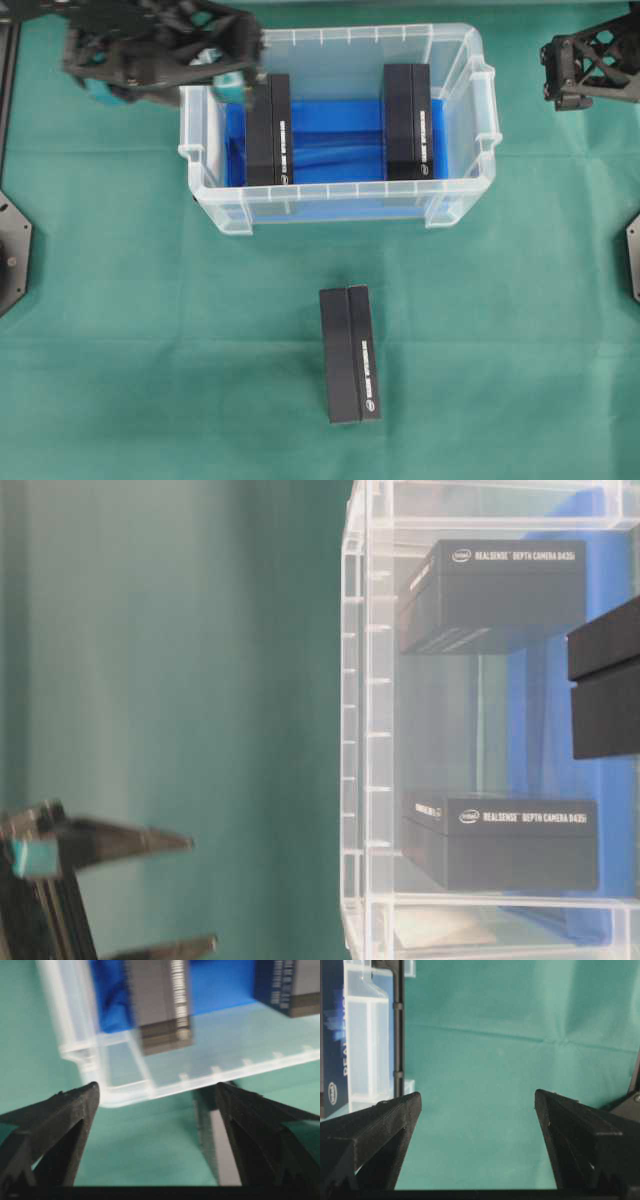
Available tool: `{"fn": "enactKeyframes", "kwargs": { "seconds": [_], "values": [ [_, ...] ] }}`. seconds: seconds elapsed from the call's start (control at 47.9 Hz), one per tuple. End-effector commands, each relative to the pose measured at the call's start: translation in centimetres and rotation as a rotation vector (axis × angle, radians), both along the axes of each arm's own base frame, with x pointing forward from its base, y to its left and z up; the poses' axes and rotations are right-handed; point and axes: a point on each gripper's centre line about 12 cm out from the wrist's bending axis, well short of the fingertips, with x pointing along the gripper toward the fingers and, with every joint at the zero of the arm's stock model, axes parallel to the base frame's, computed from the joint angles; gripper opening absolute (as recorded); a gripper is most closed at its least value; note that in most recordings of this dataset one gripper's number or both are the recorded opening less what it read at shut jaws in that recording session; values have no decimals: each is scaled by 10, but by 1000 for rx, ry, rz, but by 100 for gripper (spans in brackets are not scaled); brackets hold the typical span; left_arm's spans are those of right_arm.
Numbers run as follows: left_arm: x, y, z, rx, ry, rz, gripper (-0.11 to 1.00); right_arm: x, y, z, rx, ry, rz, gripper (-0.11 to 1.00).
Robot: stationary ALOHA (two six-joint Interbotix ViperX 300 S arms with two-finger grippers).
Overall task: Take out the box from the case.
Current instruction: 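Move the left gripper over the left black box in the bin, then lower the left gripper around the left black box and close it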
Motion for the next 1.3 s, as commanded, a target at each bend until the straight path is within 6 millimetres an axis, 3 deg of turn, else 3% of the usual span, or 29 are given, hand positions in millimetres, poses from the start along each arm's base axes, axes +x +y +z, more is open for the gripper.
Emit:
{"fn": "enactKeyframes", "kwargs": {
  "seconds": [0.0,0.292,1.274],
  "values": [
    [14,-2,18,16,-48,-14,96,-1,-1,6,-19,-18,2,92],
    [47,-5,10,6,-23,-35,96,-3,-2,7,-33,-17,6,92],
    [40,-5,2,8,23,-19,96,-3,-2,7,-36,-9,27,92]
  ]
}}
